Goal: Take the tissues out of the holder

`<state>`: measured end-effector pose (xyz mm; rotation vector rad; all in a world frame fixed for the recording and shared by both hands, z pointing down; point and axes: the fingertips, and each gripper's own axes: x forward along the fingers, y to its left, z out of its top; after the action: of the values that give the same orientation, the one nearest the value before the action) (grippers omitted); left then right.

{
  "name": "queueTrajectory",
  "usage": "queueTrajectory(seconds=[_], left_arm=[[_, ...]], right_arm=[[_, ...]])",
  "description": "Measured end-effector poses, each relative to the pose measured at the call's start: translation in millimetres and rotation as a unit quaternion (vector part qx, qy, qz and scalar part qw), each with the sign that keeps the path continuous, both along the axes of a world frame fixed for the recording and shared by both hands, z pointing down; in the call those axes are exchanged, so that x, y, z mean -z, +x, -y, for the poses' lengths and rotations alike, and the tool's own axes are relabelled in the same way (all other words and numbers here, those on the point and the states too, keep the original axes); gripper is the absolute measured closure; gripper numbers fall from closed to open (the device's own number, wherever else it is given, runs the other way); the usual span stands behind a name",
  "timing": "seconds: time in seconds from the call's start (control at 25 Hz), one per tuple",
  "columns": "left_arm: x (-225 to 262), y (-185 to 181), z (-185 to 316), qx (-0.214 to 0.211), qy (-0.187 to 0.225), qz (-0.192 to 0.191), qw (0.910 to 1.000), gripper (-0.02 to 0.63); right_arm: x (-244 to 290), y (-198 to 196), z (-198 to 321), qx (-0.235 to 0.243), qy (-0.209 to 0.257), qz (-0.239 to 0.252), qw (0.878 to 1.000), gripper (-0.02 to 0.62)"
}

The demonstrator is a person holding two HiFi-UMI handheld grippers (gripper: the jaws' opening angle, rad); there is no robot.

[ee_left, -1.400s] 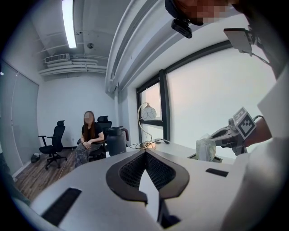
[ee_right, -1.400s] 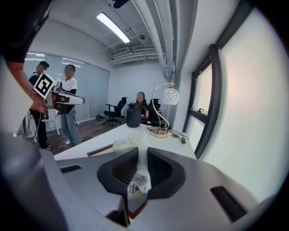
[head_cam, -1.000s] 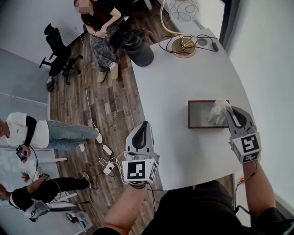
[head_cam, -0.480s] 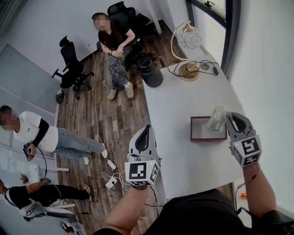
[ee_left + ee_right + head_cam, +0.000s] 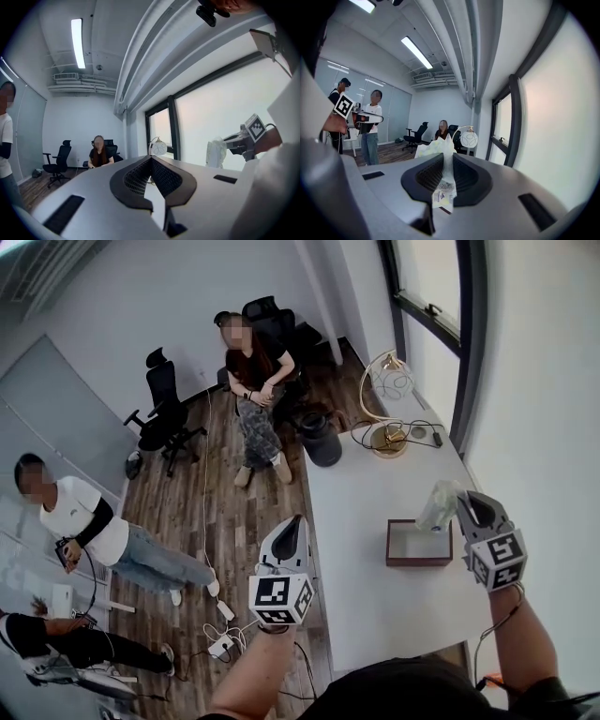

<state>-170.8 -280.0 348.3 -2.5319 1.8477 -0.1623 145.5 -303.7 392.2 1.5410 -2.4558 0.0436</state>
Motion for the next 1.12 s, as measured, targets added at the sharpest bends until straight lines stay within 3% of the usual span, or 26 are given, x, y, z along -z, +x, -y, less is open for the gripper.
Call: queueTrajectory(seconds=[0.32,1.12], left_arm=[[39.9,-4.3,-21.5,-0.004,0.035,-0.003,0.9994,0.601],[40.3,4.9,-16.6,-0.019,0.037,0.001,0.9991,0.601]], right_arm=[[52.0,-1.4,-13.8,0.001,0.048,0.006,0.999,0.548],[59.0,-1.5,-22.7,0.005,0.069,0.014,0.998,0.548]])
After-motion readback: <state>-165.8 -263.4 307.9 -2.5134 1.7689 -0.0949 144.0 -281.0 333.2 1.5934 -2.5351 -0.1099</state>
